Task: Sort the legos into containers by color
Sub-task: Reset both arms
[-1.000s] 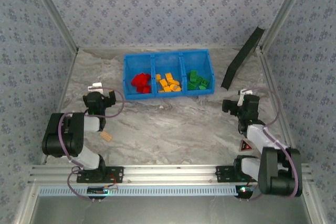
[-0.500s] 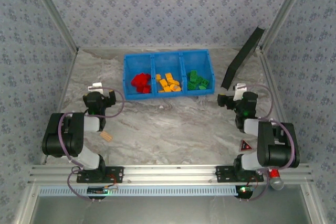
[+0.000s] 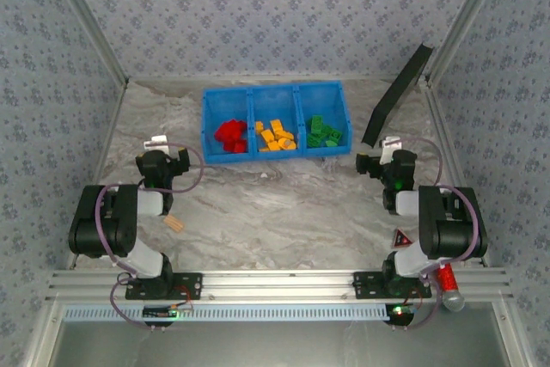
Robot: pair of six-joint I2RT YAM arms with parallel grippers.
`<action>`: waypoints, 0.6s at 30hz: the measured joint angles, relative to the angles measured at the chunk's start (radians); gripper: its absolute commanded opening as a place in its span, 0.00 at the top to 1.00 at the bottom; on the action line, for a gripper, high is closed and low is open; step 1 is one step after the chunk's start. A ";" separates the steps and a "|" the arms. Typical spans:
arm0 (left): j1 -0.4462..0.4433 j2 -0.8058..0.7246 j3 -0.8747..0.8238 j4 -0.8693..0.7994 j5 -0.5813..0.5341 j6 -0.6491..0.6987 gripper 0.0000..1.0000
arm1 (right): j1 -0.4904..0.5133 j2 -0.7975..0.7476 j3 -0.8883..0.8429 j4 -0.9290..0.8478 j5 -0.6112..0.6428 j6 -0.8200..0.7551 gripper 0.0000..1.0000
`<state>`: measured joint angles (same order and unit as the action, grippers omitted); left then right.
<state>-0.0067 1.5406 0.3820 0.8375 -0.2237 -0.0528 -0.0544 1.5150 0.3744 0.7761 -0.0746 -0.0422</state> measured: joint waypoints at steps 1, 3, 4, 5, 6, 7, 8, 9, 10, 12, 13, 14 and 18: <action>0.000 0.000 0.000 0.000 0.000 0.000 0.01 | 0.001 0.000 0.000 0.000 0.006 0.000 0.00; 0.000 0.000 0.000 0.000 0.000 0.000 0.01 | 0.003 0.000 0.001 0.000 0.013 0.000 0.00; 0.000 0.000 0.000 0.000 0.000 0.000 0.01 | 0.004 0.000 0.001 0.000 0.016 0.000 0.00; 0.000 0.000 0.000 0.000 0.000 0.000 0.01 | 0.005 0.000 0.001 0.000 0.019 0.000 0.00; 0.000 0.000 0.000 0.000 0.000 0.000 0.01 | 0.005 0.000 0.001 0.000 0.019 0.000 0.00; 0.000 0.000 0.000 0.000 0.000 0.000 0.01 | 0.005 0.000 0.001 0.000 0.019 0.000 0.00; 0.000 0.000 0.000 0.000 0.000 0.000 0.01 | 0.005 0.000 0.001 0.000 0.021 0.000 0.00; 0.000 0.000 0.000 0.000 0.000 0.000 0.01 | 0.005 0.000 0.001 0.000 0.023 0.000 0.00; 0.000 0.000 0.000 0.000 0.000 0.000 0.01 | 0.005 0.000 0.001 0.000 0.026 0.000 0.00; 0.000 0.000 0.000 0.000 0.000 0.000 0.01 | 0.007 0.000 0.002 0.000 0.027 0.000 0.00; 0.000 0.000 0.000 0.000 0.000 0.000 0.01 | 0.008 0.000 0.002 0.000 0.031 0.000 0.00; 0.000 0.000 0.000 0.000 0.000 0.000 0.01 | 0.010 0.000 0.004 0.000 0.034 0.000 0.00; 0.000 0.000 0.000 0.000 0.000 0.000 0.01 | 0.016 0.000 0.009 0.000 0.042 0.000 0.00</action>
